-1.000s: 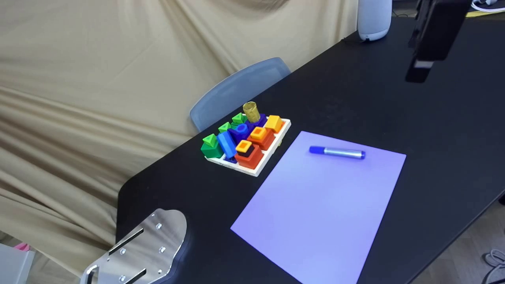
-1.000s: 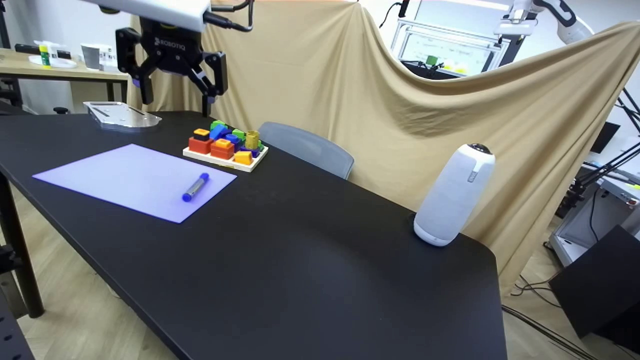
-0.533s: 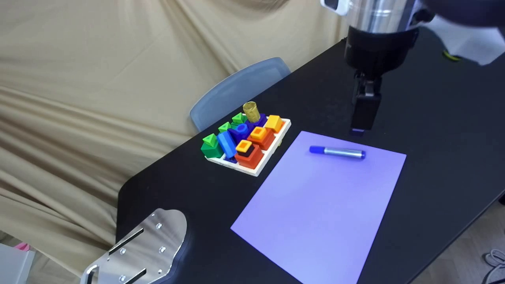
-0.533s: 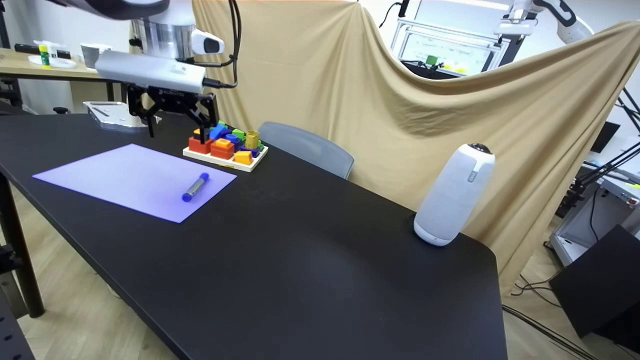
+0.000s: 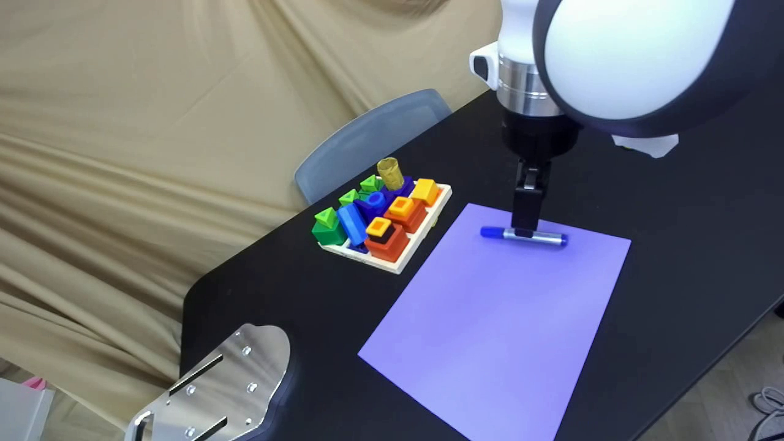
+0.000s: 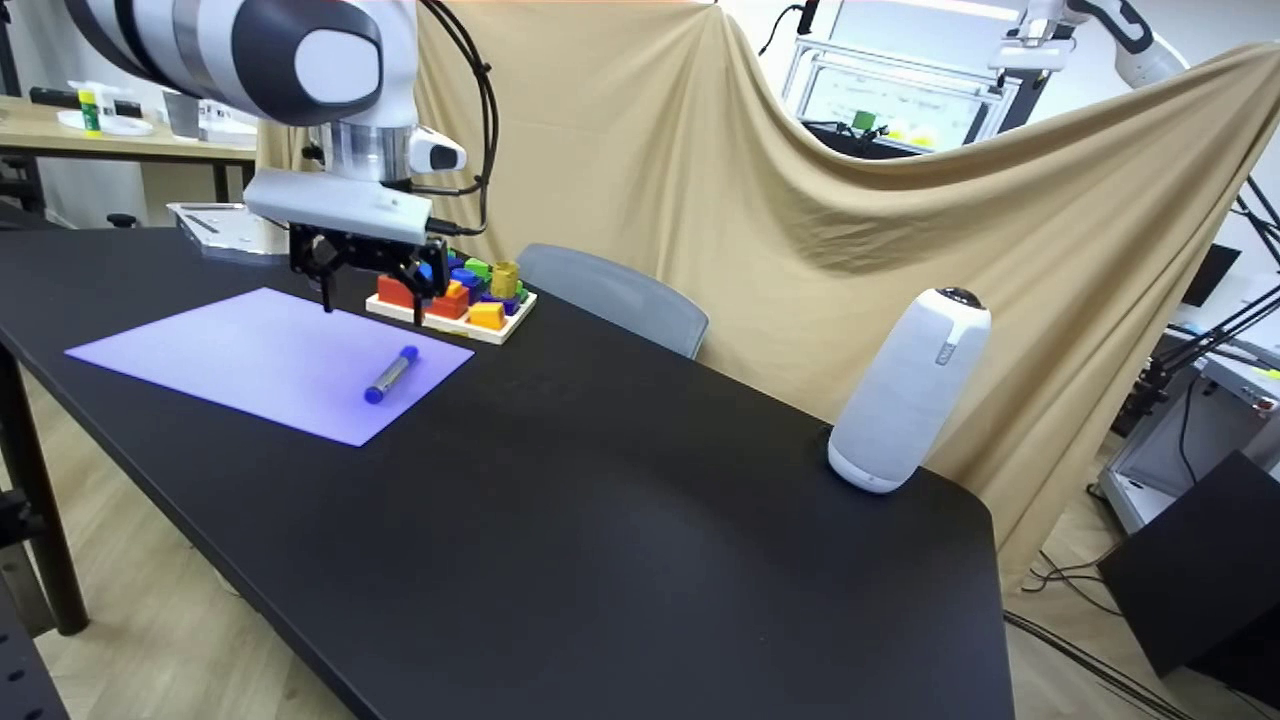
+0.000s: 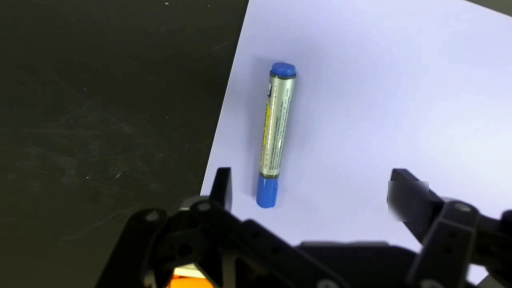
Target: Move the marker from the blue paper and put it on the table
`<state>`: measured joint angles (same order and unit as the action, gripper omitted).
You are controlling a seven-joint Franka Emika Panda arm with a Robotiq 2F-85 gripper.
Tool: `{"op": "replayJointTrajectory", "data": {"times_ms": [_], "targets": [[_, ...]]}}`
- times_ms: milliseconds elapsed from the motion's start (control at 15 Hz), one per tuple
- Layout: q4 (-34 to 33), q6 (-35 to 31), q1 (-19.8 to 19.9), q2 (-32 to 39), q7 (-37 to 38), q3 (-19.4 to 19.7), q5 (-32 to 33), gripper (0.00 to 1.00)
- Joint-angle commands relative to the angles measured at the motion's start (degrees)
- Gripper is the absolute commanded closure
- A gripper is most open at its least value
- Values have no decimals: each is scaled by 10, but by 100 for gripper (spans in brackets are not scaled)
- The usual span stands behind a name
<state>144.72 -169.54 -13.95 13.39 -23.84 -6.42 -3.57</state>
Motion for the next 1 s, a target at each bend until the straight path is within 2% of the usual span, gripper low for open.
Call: {"op": "replayJointTrajectory", "data": {"times_ms": [0,333,467,733,800,867,933], "targets": [[-12,0,15,16,63,0,67,0],[-64,4,-36,78,196,68,168,0],[-87,10,-54,104,227,82,182,0],[-124,22,-79,145,254,86,177,0],[-131,23,-82,153,256,84,174,25],[-137,23,-84,159,257,81,172,26],[-141,22,-86,165,261,81,169,33]]}}
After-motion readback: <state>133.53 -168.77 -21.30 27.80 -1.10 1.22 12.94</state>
